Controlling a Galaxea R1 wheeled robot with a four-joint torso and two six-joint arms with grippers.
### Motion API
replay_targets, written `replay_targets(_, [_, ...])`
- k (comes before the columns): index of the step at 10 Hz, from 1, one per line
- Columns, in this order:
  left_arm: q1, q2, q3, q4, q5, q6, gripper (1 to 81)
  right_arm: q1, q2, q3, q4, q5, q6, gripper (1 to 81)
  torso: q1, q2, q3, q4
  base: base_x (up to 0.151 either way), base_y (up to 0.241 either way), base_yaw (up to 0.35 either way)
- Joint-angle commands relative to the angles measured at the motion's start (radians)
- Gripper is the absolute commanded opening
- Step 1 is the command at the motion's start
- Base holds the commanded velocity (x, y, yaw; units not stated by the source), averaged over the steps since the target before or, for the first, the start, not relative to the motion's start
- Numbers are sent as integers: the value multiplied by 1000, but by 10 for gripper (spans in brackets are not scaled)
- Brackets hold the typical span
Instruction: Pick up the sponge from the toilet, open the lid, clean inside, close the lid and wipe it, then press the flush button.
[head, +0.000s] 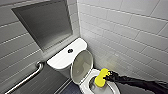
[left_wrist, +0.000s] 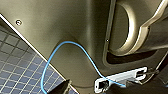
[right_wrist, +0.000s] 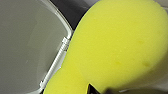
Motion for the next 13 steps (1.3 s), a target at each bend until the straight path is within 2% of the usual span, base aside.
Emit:
replay_targets(1, [21,1,4,-13,88,6,811,142,41,-41,10,-16,1,10,0,0,0,0,0,0,0])
replay_targets(4, [21,4,4,-13,88,4,811,182,79,-89,3,-21,1,10,0,0,0,0,0,0,0])
replay_targets(8, [25,5,4,-14,88,6,811,203,88,-70,2,-21,1,10,0,0,0,0,0,0,0])
replay_targets(9, [25,5,4,-13,88,6,811,208,87,-69,2,-21,1,10,0,0,-66,0,0,0,0])
replay_targets(11, [25,7,4,-13,88,6,811,219,87,-66,2,-17,1,10,0,0,-93,0,0,0,0])
replay_targets(13, [25,7,4,-14,88,6,811,246,87,-66,7,-16,3,10,1,0,-142,0,0,0,0])
